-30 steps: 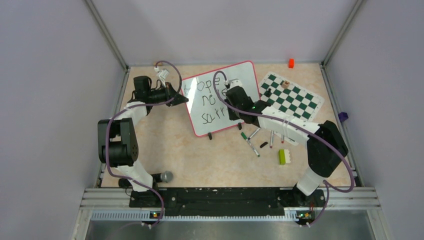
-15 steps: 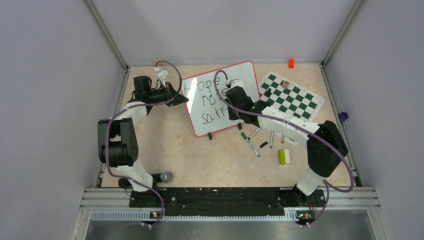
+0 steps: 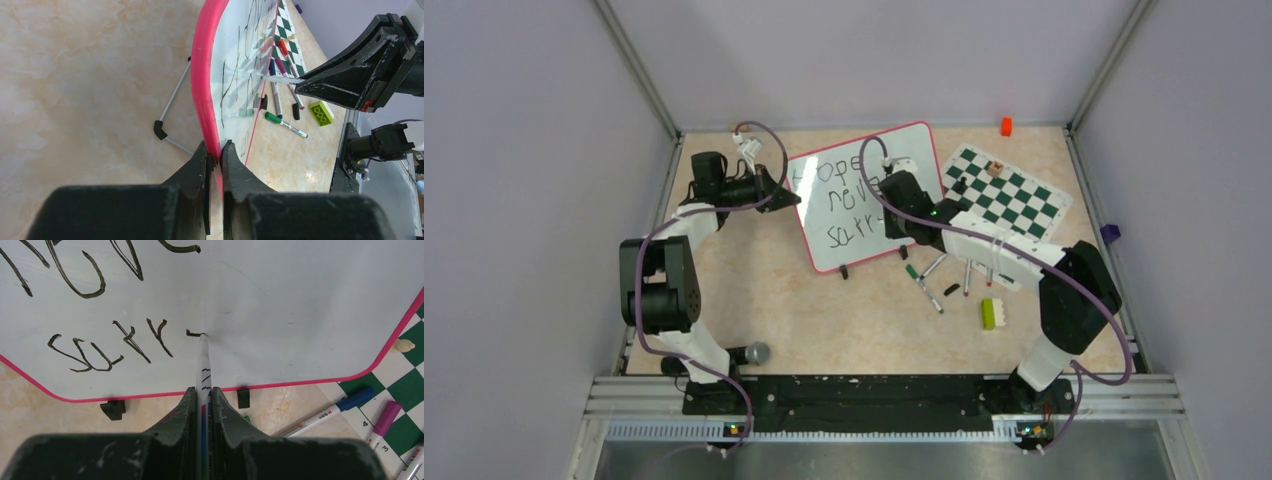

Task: Write a sentence on the whiteboard

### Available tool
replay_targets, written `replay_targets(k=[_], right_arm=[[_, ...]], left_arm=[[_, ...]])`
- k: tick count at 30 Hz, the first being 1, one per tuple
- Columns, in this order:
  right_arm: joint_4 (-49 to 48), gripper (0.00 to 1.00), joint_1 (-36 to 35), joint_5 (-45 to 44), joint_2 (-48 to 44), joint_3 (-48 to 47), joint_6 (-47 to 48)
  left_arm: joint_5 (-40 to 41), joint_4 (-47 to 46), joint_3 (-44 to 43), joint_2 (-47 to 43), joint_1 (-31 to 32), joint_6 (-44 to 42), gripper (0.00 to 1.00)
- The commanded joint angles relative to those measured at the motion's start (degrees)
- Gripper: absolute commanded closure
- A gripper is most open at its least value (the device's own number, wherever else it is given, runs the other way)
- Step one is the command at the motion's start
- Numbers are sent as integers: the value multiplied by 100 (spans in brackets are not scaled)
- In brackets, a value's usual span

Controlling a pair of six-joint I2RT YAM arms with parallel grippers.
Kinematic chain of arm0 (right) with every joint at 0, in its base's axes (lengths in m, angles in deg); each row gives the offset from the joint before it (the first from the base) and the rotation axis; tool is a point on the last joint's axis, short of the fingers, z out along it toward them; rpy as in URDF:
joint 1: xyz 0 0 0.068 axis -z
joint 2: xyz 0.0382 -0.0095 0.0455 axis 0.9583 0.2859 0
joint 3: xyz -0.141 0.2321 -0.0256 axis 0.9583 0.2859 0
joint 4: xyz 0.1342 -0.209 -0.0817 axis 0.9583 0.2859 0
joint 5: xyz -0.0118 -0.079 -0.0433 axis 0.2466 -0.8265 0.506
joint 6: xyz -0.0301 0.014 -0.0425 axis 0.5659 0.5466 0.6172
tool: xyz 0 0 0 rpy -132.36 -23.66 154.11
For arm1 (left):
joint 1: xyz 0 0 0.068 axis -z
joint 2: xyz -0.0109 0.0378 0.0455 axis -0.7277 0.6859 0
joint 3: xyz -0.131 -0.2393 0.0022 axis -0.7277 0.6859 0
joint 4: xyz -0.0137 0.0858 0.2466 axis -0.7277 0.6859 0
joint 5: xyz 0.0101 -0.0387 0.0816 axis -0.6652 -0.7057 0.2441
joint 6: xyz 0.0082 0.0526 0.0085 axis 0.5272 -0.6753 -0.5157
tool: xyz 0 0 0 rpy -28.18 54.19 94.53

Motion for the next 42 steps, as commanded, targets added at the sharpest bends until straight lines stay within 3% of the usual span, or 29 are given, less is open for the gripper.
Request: replay_targets(k=[1, 42], right_arm=[[-120, 100, 236, -358, -43, -53, -105], [-1028, 100, 339, 557, -234, 235, 302]], left_arm=[[1109, 223, 106, 146, 166, -820, 100], [1108, 223, 87, 155, 165, -829, 100]])
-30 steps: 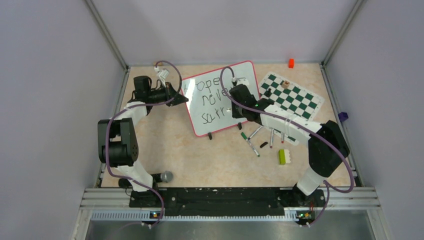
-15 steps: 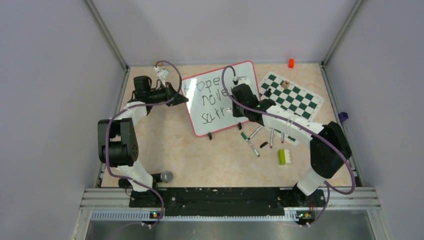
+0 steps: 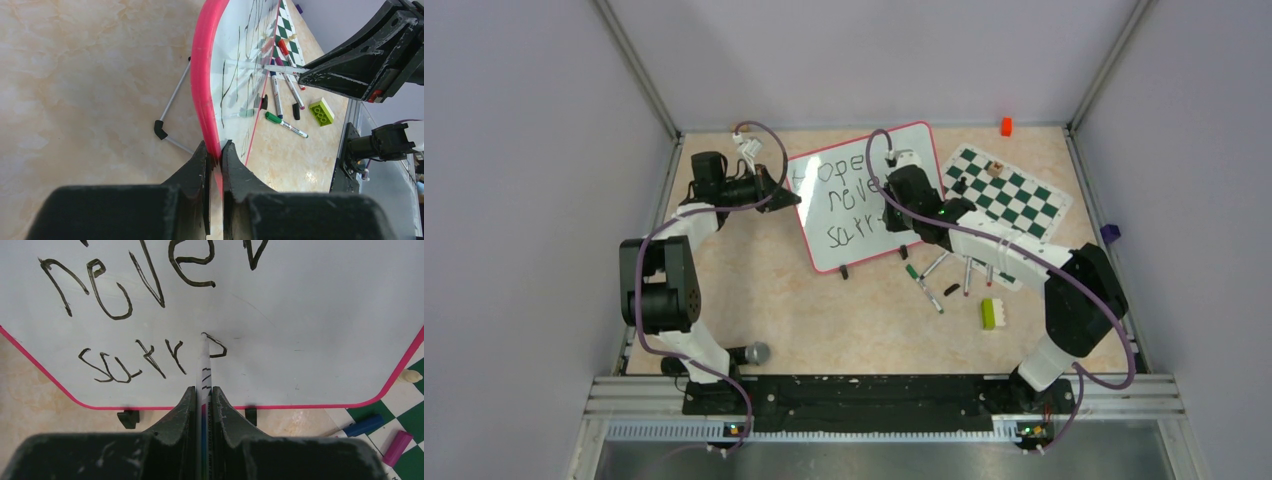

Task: Write a sentence on the whiteboard

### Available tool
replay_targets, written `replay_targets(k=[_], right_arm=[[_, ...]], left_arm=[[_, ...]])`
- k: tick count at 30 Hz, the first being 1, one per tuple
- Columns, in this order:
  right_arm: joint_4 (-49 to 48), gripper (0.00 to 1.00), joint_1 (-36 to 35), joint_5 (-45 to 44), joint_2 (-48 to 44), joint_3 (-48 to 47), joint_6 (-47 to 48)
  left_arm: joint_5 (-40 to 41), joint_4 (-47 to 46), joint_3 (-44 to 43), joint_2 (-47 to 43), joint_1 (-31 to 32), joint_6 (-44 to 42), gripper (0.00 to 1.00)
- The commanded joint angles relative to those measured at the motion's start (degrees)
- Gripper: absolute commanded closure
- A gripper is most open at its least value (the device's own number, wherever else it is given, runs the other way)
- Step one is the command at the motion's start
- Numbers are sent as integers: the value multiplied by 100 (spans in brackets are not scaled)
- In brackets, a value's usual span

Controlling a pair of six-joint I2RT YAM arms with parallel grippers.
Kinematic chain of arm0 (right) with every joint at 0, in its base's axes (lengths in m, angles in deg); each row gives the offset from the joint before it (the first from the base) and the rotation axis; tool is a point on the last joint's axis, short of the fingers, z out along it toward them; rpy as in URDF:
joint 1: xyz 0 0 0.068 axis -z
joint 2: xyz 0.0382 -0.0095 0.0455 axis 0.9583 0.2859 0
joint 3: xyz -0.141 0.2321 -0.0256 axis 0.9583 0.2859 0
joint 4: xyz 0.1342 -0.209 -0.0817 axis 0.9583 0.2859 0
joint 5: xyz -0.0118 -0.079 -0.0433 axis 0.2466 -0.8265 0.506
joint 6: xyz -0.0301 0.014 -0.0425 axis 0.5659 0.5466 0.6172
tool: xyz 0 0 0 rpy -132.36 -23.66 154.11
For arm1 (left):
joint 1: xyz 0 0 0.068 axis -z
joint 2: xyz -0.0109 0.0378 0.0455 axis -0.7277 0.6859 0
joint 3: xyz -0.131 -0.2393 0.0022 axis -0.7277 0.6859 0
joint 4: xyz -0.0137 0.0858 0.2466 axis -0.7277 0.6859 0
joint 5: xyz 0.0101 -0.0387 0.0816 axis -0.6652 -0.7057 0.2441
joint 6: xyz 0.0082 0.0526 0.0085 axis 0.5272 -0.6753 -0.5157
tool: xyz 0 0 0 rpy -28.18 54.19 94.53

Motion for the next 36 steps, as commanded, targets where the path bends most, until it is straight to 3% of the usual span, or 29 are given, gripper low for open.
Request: replay_targets(k=[1, 36], right_arm=[[-421, 100, 126, 156, -73, 67, 114], [427, 100, 122, 214, 46, 93, -191]], left_arm=[[1100, 217, 98, 154, 163, -829, 100], [1091, 216, 102, 150, 161, -829, 100]])
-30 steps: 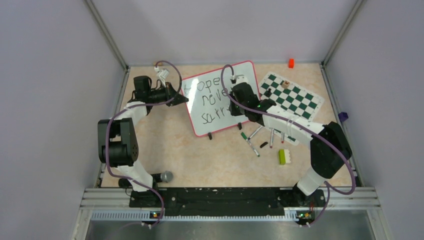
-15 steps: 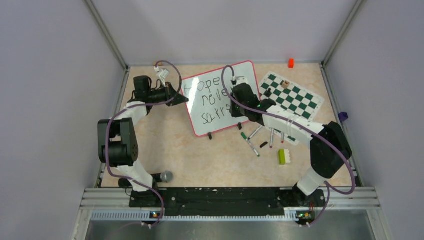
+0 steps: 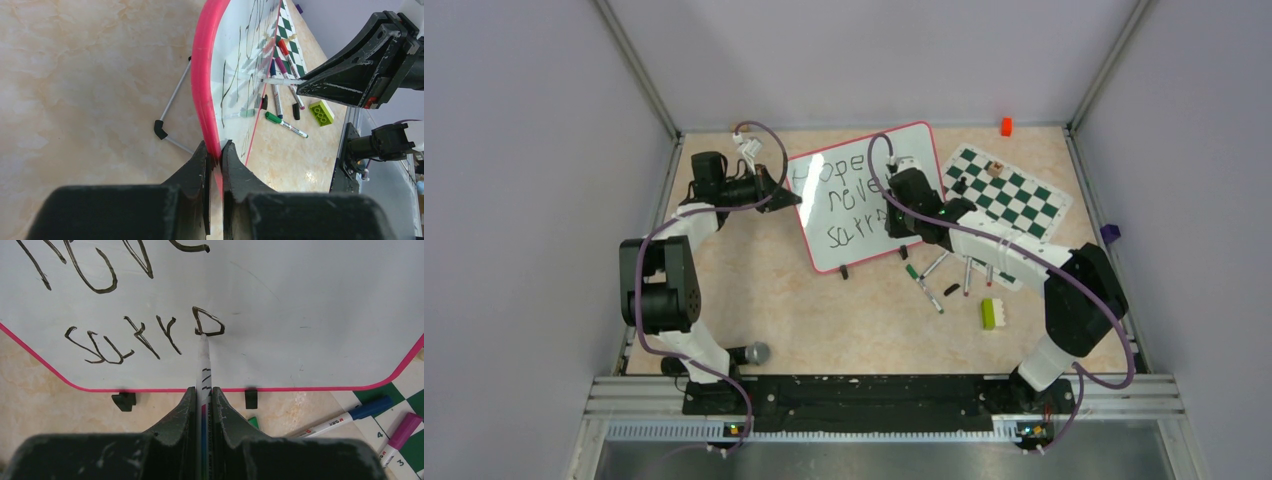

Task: Write a sentence on the whiteboard

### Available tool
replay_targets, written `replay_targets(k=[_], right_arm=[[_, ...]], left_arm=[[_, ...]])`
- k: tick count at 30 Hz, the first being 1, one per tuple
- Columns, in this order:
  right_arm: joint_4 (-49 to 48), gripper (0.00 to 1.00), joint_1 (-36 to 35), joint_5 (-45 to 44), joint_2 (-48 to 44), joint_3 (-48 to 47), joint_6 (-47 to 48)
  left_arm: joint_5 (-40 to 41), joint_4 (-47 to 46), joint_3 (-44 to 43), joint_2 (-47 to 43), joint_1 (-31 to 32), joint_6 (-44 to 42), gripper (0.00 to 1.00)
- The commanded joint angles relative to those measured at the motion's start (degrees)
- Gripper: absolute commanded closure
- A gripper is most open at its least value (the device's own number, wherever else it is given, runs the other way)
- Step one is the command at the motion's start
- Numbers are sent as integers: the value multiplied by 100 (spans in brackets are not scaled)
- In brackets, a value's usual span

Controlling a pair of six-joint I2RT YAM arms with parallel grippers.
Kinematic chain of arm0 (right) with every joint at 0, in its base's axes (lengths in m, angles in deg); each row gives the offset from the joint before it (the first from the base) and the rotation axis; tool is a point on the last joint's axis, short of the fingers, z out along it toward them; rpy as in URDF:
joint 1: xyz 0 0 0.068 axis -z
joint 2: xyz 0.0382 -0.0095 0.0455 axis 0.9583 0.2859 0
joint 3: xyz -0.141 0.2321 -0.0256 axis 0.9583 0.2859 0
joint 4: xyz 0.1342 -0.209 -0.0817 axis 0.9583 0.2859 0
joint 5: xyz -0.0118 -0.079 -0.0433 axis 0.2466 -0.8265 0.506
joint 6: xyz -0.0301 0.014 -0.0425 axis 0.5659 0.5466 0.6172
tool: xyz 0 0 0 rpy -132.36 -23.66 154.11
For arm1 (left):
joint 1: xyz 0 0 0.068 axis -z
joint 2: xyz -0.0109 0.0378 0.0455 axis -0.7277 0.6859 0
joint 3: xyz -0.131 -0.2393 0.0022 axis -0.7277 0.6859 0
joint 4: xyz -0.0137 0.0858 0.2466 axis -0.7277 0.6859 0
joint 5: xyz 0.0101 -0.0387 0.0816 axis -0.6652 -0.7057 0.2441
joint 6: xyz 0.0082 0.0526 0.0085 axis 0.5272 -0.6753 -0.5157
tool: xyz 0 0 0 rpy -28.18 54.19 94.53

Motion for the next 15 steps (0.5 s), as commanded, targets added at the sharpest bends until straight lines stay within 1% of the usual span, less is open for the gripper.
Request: replay_targets(k=[1, 15], right_arm=[[93, 100, 101, -71, 44, 62, -102], [306, 100, 102, -535, 46, 38, -360]], left_arm=[[1084, 207, 102, 146, 156, -829, 100], [1091, 207, 102, 148, 164, -829, 100]])
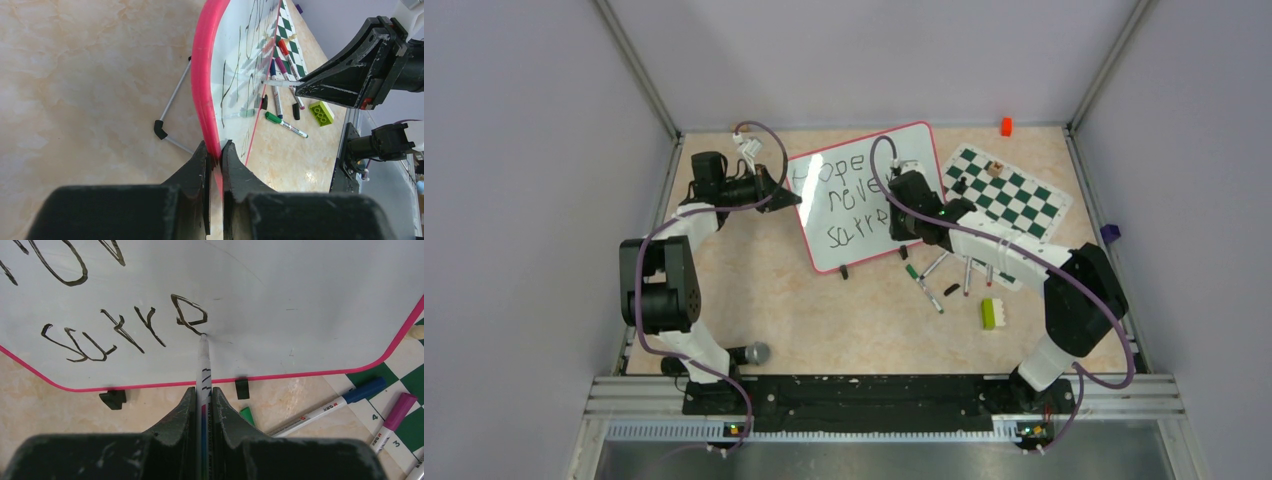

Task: Write a sentence on the whiteboard

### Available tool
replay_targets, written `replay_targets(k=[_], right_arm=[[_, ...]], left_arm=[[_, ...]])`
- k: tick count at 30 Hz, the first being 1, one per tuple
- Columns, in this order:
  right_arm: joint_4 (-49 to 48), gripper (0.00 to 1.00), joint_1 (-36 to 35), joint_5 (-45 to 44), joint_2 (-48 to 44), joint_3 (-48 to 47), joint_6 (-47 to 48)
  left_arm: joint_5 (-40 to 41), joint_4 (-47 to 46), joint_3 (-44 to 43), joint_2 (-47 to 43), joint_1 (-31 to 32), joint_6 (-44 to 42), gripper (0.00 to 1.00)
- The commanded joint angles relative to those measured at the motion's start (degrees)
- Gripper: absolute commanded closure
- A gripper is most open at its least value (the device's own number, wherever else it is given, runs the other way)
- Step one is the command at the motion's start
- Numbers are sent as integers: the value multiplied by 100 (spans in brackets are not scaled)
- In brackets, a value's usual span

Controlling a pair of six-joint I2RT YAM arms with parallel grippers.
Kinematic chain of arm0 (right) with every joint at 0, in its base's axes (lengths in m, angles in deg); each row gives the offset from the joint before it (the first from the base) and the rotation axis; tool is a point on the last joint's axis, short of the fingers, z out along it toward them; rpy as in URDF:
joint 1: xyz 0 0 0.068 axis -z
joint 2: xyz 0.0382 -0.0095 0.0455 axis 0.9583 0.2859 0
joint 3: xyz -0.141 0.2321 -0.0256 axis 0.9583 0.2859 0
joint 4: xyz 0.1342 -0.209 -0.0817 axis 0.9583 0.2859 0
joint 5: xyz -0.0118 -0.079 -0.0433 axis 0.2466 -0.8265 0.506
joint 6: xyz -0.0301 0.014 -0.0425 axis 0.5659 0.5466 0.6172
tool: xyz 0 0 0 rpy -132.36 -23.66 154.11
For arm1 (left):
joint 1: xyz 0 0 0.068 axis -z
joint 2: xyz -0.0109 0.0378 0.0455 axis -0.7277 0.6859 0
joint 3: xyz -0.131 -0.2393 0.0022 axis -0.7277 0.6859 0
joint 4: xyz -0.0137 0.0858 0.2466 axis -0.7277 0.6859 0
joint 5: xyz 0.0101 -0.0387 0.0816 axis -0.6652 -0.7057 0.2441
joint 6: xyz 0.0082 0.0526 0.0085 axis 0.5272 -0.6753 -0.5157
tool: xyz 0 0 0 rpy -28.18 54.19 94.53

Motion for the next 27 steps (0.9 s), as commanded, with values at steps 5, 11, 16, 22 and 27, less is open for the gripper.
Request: replay_targets(k=[5, 11, 16, 22, 27], right_arm=[[32, 100, 101, -656, -84, 82, -317], [-601, 100, 101, -562, -656, 602, -237], [-2054, 100, 101, -307, -2098, 1936, -22], [-3010, 100, 101, -303, -3479, 2962, 372], [-1811, 100, 107, -825, -3340, 2083, 761]], left_arm=[[1093, 205, 102, 141, 160, -829, 100], [1093, 205, 103, 148, 160, -829, 100], [1093, 197, 111, 141, 157, -829, 100], [1081, 196, 112, 149, 162, -828, 100], [1063, 205, 89, 163, 157, -829, 100]])
